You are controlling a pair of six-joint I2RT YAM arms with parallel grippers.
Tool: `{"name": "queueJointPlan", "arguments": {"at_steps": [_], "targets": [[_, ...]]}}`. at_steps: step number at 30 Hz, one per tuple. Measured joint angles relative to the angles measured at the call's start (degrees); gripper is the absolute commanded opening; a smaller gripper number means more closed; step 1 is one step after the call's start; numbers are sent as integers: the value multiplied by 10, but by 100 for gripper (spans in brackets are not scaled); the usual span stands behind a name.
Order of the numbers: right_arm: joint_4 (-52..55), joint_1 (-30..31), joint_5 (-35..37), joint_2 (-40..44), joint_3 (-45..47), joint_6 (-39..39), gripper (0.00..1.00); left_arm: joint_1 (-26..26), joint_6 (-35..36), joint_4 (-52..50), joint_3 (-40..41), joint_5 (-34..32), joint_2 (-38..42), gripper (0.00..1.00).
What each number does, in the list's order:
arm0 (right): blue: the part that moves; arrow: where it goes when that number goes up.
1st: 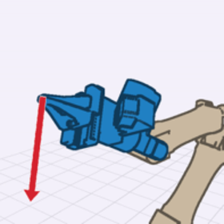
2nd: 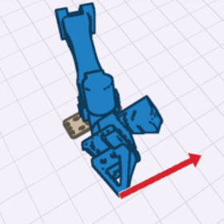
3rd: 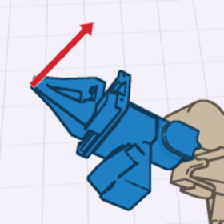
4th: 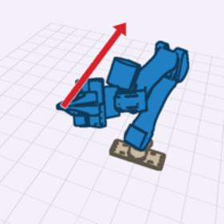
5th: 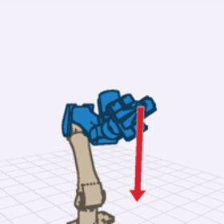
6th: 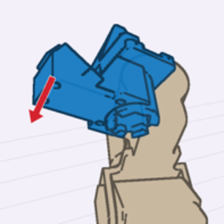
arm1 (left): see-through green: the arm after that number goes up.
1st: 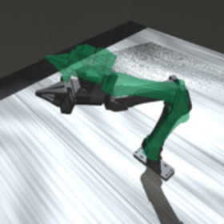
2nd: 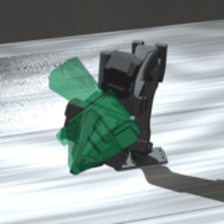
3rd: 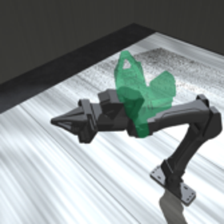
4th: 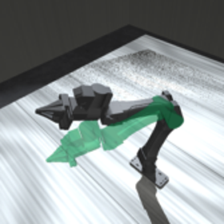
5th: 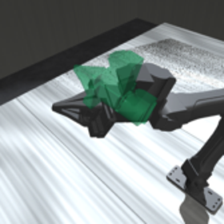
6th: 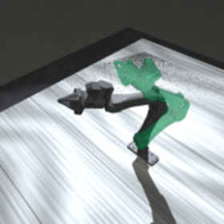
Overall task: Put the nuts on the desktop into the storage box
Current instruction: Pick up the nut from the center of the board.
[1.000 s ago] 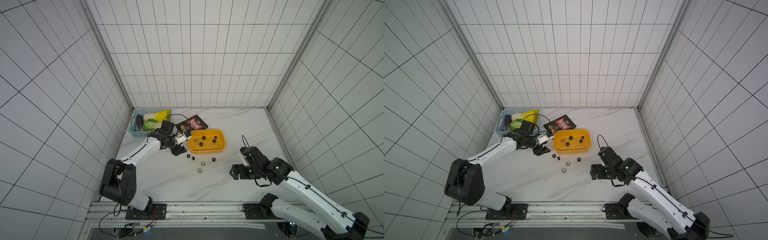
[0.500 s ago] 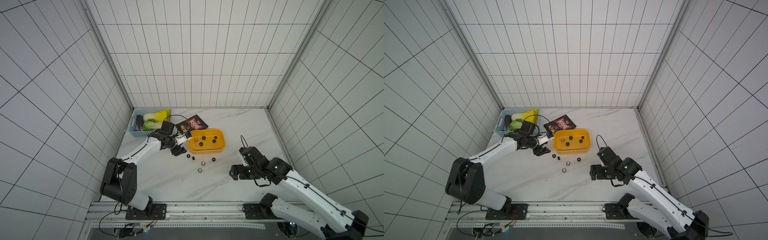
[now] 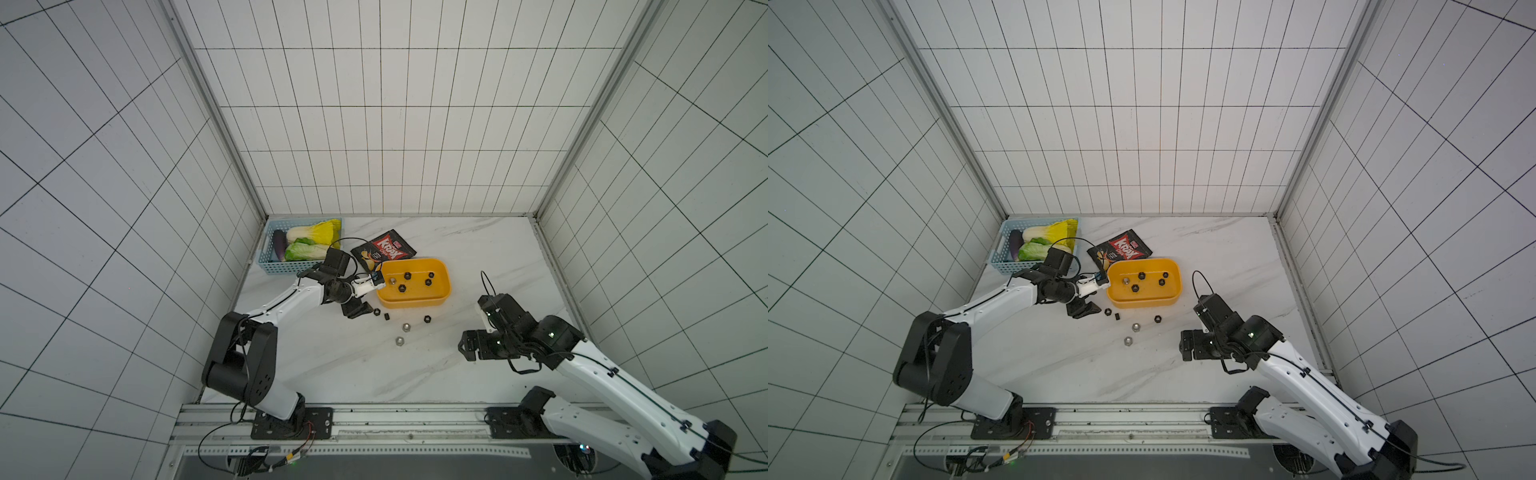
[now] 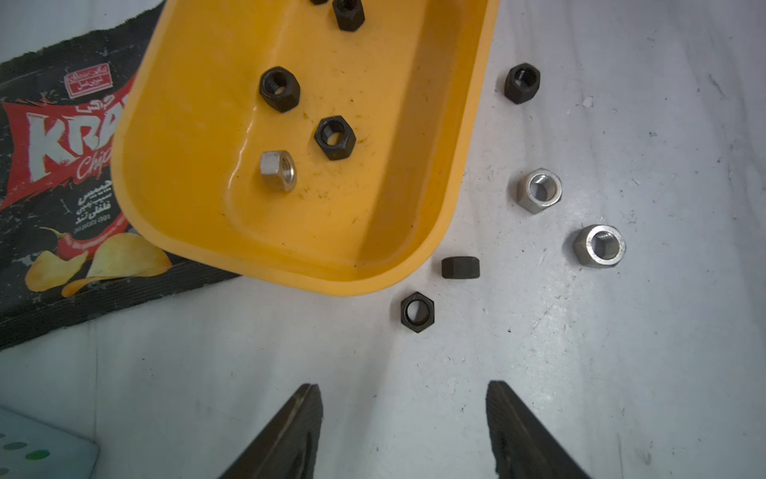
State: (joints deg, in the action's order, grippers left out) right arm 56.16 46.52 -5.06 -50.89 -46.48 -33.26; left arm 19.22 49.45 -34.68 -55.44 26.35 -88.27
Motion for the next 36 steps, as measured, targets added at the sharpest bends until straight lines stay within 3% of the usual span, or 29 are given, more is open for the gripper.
{"name": "queueJointPlan", "arguments": {"at_steps": [24, 36], "targets": [[0, 0, 3, -9, 0, 0, 96, 57, -10, 90, 38, -57, -79, 67], [0, 0, 4, -12, 0, 0, 96, 79, -21, 90, 26, -66, -106, 61]]}}
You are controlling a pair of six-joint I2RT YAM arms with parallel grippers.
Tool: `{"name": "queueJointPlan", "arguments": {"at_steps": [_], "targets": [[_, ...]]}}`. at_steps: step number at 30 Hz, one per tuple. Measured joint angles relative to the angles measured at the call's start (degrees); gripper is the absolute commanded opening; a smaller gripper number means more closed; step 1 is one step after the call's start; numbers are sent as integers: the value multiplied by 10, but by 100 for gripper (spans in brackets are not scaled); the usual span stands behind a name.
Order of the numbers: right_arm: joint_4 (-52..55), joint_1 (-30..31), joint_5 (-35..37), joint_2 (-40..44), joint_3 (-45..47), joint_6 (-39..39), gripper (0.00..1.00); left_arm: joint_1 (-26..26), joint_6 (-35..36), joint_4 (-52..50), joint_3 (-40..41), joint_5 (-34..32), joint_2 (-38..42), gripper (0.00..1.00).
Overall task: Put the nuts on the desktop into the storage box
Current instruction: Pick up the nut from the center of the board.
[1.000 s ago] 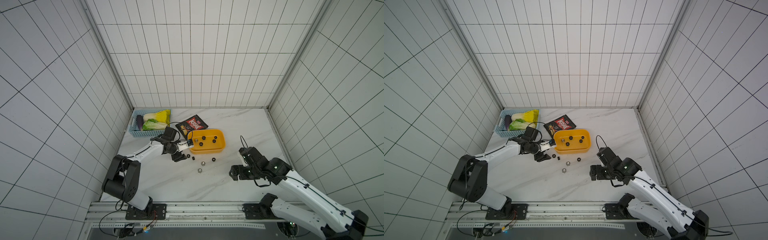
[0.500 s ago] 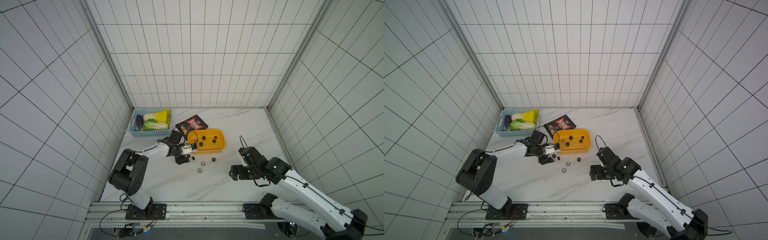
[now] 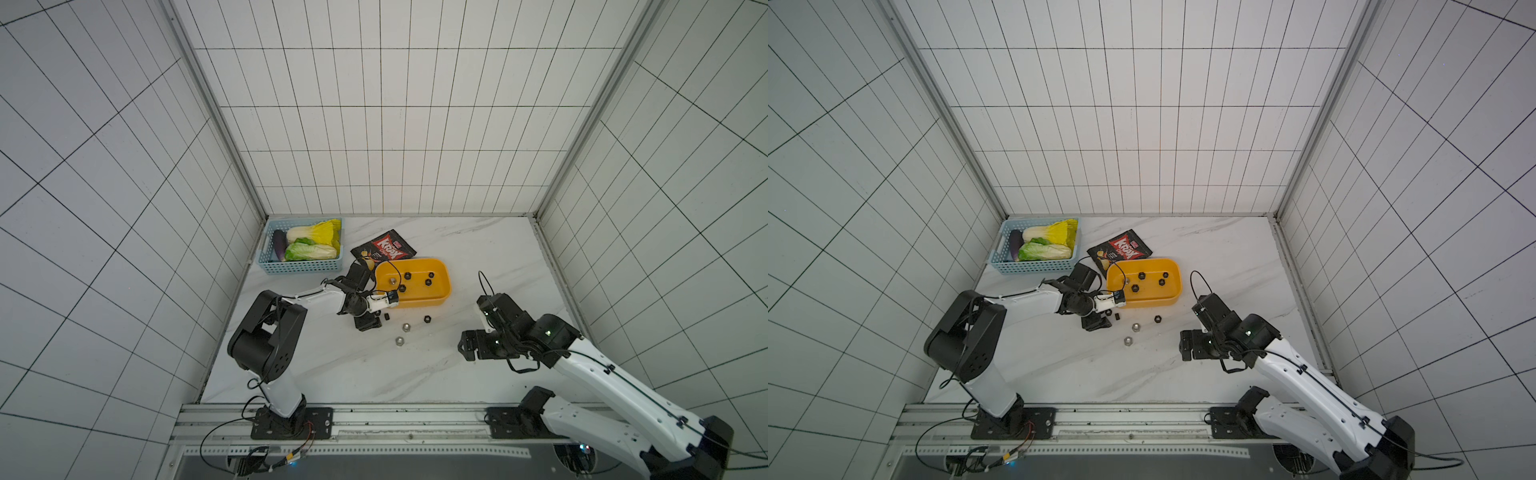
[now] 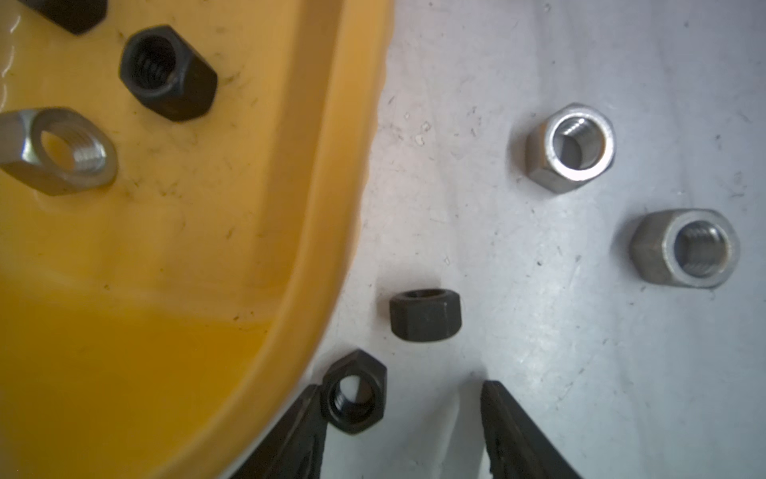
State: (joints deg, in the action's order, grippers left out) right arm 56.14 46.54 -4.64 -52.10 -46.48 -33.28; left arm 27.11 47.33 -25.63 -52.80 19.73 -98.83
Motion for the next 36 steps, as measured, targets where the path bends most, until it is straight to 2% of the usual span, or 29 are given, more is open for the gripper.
{"name": "queueJointPlan", "arguments": {"at_steps": [5, 7, 12, 17, 27, 36], "targets": [[0, 0, 0, 0, 0, 0, 96, 2, -7, -4, -16, -1, -13, 57], [0, 0, 1, 0, 0, 0, 96, 2, -9, -4, -19, -2, -15, 52], [0, 0, 4, 0, 0, 0, 96, 2, -14, -3, -26, -8, -21, 34], [0, 0, 6, 0, 0, 0, 96, 2, -12, -5, -27, -13, -21, 27], [0, 0, 7, 1, 0, 0, 96, 2, -10, -14, -8, -21, 0, 23], [0, 1, 7, 3, 0, 0, 96, 2, -15, -73, 8, -19, 63, 21]]}}
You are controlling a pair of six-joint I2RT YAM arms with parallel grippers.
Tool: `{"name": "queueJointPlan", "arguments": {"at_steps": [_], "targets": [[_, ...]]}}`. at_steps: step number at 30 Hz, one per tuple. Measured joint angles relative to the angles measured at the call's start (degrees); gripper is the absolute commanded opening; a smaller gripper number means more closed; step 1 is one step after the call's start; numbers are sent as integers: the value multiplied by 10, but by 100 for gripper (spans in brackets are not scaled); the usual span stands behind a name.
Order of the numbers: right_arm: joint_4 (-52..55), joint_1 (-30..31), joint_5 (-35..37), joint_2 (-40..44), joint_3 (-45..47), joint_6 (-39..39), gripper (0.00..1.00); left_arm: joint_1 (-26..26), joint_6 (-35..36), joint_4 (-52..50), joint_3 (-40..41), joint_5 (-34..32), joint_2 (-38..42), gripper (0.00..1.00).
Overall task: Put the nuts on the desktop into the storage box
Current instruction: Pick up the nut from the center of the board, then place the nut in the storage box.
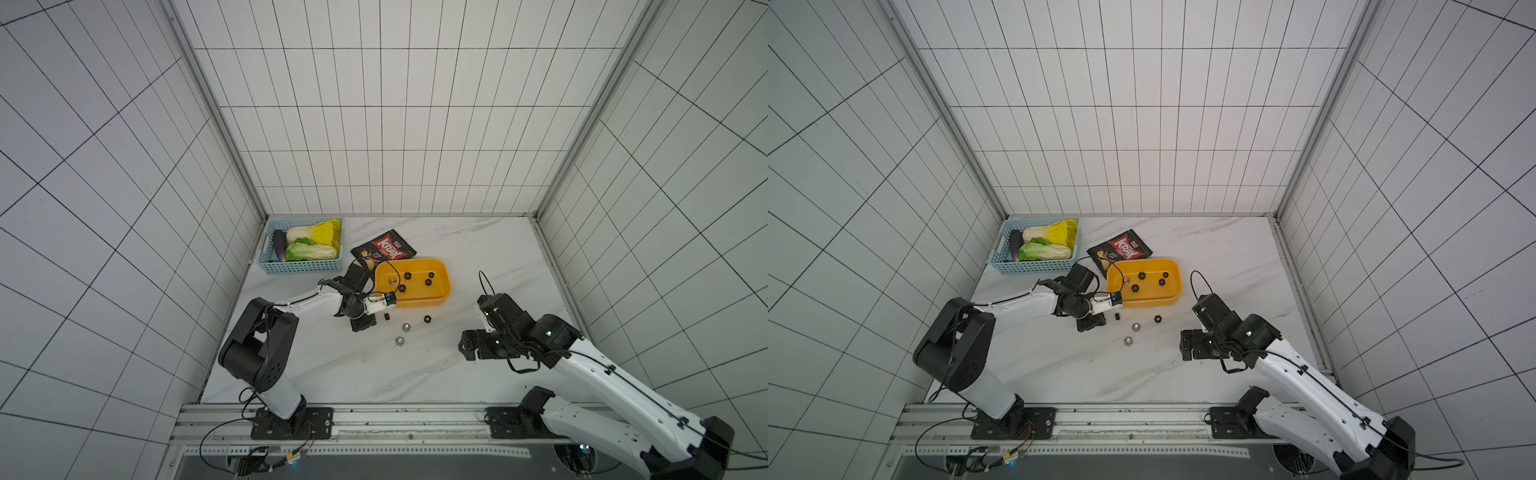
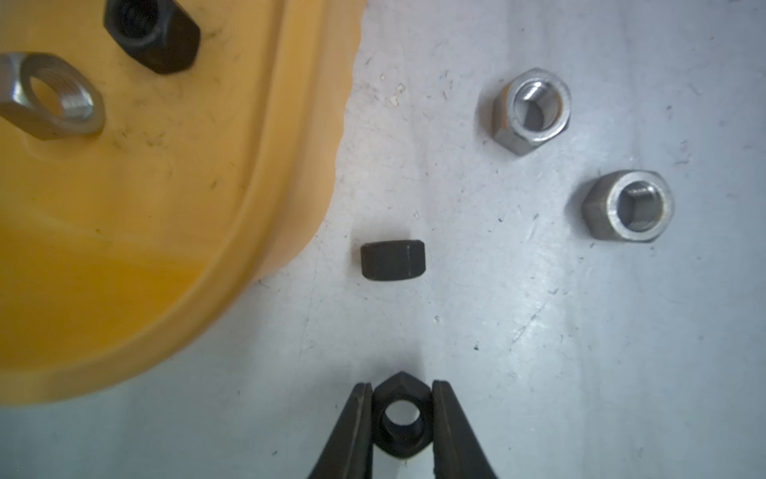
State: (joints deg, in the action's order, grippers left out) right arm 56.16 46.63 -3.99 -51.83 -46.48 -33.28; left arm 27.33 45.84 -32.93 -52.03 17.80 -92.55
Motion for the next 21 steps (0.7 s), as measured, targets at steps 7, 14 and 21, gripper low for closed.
{"name": "queueJointPlan", "arguments": {"at_steps": [7, 14, 21], "targets": [[0, 0, 0, 2, 0, 0, 96, 9, -4, -49, -5, 15, 90, 21], [-1, 0, 0, 7, 0, 0, 96, 30, 3, -96, -40, 23, 124, 21], [-10, 0, -1, 49, 0, 1, 96, 51, 14, -121, -125, 49, 112, 22]]}}
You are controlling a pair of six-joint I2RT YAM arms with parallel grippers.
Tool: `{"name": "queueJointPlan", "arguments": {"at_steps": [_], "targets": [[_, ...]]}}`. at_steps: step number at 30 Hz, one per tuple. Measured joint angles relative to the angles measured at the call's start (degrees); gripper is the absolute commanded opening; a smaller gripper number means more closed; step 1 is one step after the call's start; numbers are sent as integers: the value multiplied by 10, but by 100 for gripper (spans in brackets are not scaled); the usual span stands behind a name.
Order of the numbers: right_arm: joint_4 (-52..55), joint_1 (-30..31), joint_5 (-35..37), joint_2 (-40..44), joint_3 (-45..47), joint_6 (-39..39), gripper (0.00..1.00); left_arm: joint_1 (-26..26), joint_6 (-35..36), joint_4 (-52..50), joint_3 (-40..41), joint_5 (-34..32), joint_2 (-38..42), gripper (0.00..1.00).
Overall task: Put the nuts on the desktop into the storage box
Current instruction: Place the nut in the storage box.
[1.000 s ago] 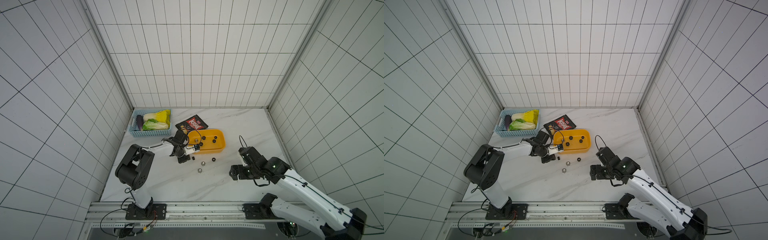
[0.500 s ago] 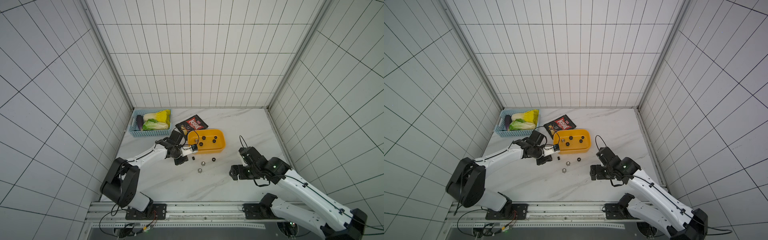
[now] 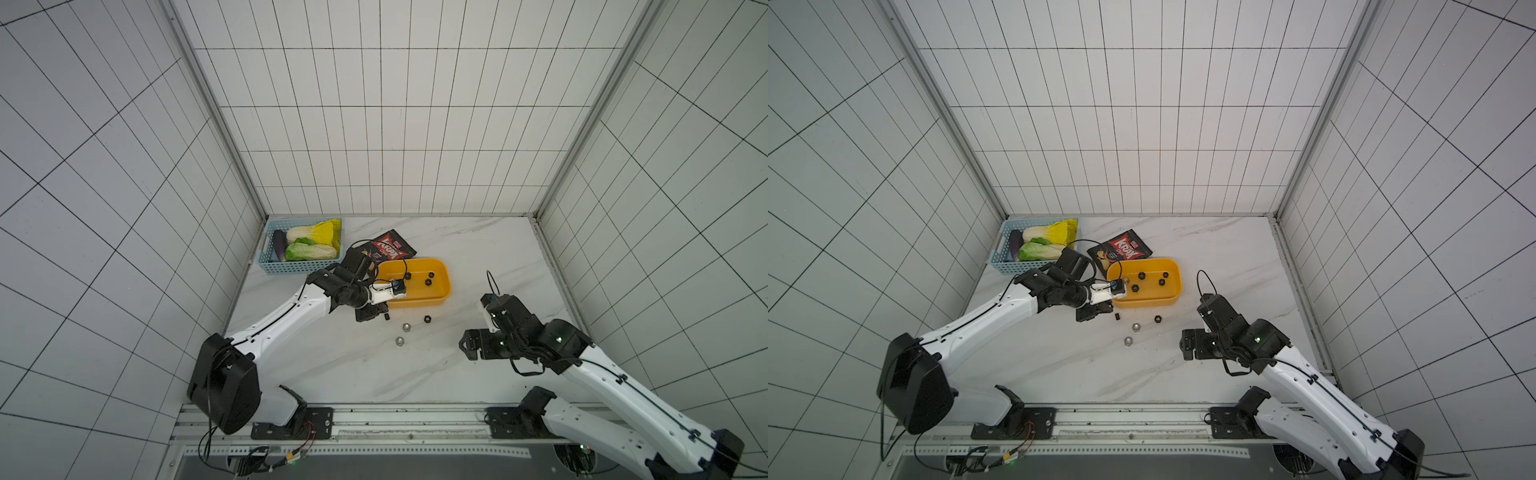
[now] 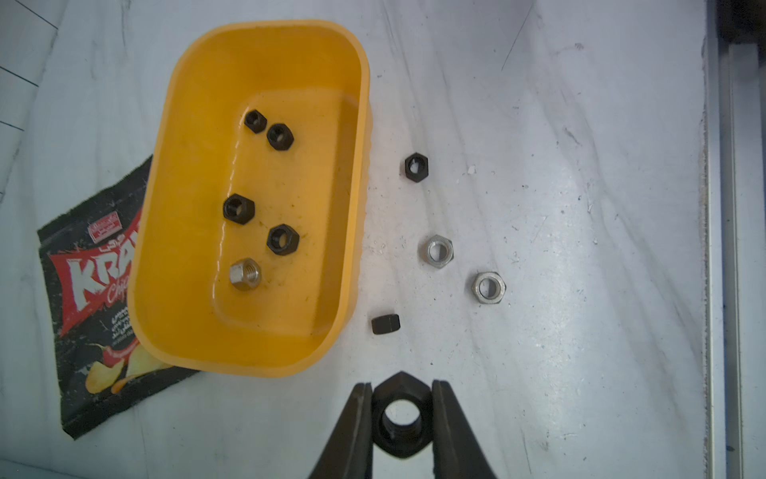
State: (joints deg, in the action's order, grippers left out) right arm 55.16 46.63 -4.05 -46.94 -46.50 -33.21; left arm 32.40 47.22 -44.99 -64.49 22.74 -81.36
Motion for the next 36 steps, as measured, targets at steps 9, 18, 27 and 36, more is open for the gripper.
{"name": "queueJointPlan", "arguments": {"at_steps": [9, 18, 27, 36], "targets": [[-5, 0, 7, 83, 0, 6, 97, 18, 9, -3, -92, 11, -87, 22], [-5, 0, 20, 115, 0, 5, 97, 27, 11, -12, -172, -8, -173, 22], [-5, 0, 36, 117, 0, 2, 97, 29, 11, -11, -212, -20, -238, 22], [-5, 0, 45, 121, 0, -7, 97, 29, 7, 5, -237, -31, -292, 22]]}}
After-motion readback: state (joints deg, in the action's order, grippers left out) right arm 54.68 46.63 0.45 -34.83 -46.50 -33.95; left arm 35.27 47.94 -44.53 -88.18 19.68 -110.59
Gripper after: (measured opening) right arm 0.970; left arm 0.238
